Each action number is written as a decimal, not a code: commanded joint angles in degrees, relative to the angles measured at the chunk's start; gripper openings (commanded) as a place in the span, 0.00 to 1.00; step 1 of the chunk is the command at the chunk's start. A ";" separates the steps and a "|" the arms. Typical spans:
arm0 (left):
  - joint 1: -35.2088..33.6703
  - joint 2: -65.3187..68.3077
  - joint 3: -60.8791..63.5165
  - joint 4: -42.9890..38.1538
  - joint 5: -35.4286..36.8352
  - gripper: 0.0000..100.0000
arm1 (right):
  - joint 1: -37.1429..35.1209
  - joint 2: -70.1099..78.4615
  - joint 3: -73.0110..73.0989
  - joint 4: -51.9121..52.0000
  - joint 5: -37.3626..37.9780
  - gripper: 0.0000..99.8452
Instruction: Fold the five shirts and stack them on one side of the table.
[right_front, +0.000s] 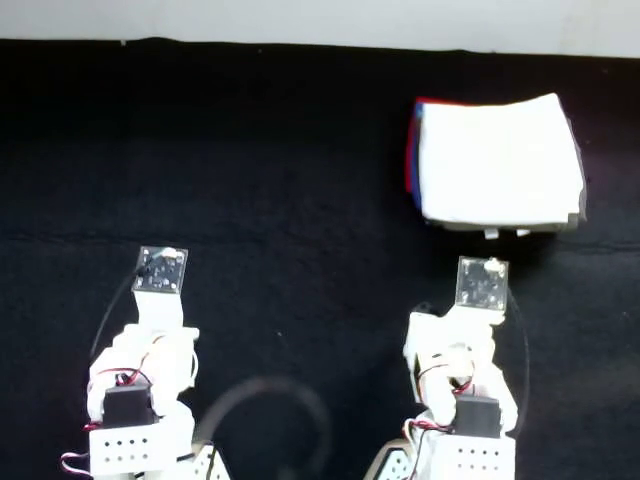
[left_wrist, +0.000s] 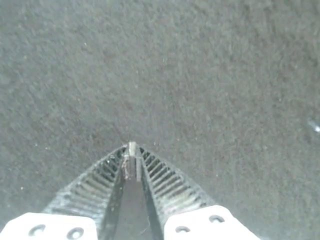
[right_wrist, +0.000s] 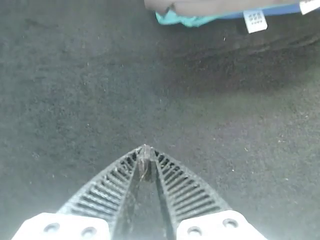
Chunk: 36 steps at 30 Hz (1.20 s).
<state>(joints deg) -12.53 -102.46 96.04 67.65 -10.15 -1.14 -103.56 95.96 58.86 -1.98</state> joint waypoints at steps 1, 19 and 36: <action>0.40 0.13 -0.40 0.26 0.00 0.01 | 0.31 -0.04 7.60 0.13 -0.70 0.01; 0.48 0.13 0.31 7.65 17.14 0.01 | 0.40 0.04 7.34 11.38 -2.81 0.01; 0.57 0.13 0.92 7.56 15.74 0.01 | 0.66 0.04 7.34 11.91 -4.13 0.01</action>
<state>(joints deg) -12.53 -102.46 96.48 75.03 5.85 -1.14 -103.47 95.96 70.46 -5.67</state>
